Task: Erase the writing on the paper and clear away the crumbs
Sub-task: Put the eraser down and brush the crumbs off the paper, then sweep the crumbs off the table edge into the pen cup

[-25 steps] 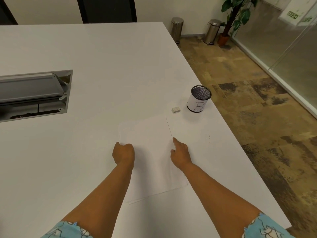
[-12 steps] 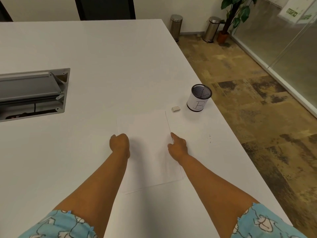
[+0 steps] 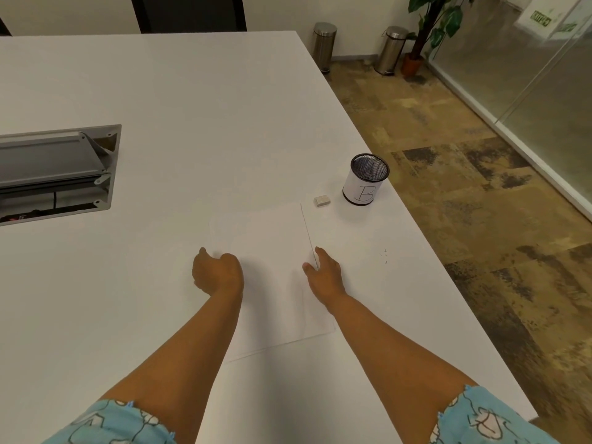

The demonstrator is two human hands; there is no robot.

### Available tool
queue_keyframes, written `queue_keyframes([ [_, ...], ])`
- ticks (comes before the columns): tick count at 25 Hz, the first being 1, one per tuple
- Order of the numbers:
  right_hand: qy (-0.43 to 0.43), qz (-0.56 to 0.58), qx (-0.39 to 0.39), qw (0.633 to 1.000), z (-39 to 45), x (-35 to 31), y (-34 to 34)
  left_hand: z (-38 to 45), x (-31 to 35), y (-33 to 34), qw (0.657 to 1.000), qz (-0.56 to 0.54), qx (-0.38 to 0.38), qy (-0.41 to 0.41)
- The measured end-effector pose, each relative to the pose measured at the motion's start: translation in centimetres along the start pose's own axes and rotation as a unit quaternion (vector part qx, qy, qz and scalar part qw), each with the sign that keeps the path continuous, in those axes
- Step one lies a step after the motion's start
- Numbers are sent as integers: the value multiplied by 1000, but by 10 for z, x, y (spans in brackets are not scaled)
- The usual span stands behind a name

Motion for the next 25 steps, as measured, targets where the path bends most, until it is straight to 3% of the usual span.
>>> queue_keyframes([
  [5,-8,29,-34,999,-2,5,-18,-26,8,39,972,189,-11,137],
  [12,-18,89,-34,995,8,15,-67,-68,18,117,929,275,-74,237],
  [14,-58,42,-25,997,7,15,-80,-78,20,143,919,288,-85,256],
  [17,-133,-137,-12,981,-5,30,-103,-94,22,180,908,283,-115,286],
  [19,-154,-179,20,971,-14,58,-133,-107,15,208,892,318,-132,291],
  [22,-146,-94,84,981,-15,93,-184,-126,-5,242,876,405,-111,238],
  [25,-154,-18,68,986,2,103,-209,-136,-5,275,860,451,-109,211],
])
Point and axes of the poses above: each hand's wrist, its own z-axis towards the middle knuckle, its own y-axis out of the palm, x = y × z, the point moved 4 cm from there along z, towards the middle knuckle, and after that the axes turned 15 degrees about -x, right-handed, at the moved point
